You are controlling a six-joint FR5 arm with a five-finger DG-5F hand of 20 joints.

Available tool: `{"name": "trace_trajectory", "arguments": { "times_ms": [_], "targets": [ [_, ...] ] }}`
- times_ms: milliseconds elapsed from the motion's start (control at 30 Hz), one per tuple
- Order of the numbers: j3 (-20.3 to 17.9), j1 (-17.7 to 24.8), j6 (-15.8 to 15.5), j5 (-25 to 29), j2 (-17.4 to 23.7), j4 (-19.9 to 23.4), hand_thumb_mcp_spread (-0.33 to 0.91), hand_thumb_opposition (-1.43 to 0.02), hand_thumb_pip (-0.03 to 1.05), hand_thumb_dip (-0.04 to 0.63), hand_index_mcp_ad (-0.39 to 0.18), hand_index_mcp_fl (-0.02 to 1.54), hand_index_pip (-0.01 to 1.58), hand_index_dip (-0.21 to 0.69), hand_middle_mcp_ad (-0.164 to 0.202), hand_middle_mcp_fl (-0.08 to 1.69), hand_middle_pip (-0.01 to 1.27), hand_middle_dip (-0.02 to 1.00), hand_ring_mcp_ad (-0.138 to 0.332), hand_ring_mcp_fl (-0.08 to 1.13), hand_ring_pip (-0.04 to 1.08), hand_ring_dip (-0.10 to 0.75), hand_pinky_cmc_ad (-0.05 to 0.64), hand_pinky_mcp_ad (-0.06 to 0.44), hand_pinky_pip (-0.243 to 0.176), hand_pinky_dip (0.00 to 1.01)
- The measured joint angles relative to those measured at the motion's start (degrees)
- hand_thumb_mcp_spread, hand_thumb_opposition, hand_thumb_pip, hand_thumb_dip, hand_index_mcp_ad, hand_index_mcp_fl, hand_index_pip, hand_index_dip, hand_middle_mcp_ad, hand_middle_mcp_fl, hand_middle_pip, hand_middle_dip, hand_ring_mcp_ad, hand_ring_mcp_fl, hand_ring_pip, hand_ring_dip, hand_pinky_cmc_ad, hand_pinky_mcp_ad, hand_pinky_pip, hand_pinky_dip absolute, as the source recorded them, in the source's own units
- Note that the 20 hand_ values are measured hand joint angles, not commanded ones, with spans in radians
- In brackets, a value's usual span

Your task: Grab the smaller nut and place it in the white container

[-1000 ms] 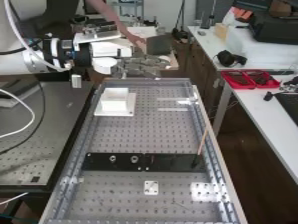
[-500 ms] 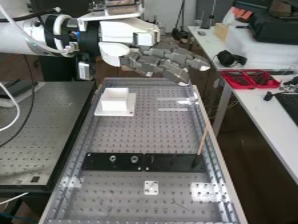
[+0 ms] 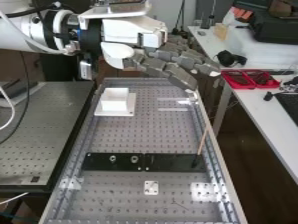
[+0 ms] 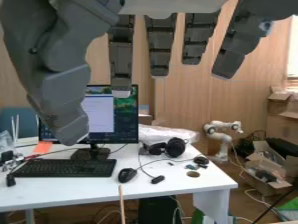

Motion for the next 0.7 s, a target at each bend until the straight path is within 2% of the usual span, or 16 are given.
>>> {"name": "trace_trajectory", "arguments": {
  "times_ms": [433,533,700],
  "targets": [
    [0.81,0.38,-0.44,-0.27,-0.42,-1.69,0.36,-0.79,0.6,0.206,-0.126,0.01,0.84,0.072,0.072,0.13,0.13,0.21,0.138,0.01,0.11,0.086,0.333,0.246,-0.051,0.4],
    [0.82,0.35,-1.0,-0.38,-0.46,-1.81,0.36,-0.79,0.59,0.204,-0.126,0.0,0.72,0.073,0.073,0.13,0.13,0.21,0.138,0.01,0.11,0.087,0.333,0.246,-0.061,0.39],
    [0.71,0.05,0.86,-1.84,-0.52,-2.05,0.36,-0.79,0.58,0.208,-0.126,0.01,0.51,0.073,0.075,0.13,0.13,0.21,0.138,0.01,0.11,0.086,0.333,0.25,-0.061,0.39]
  ]
}}
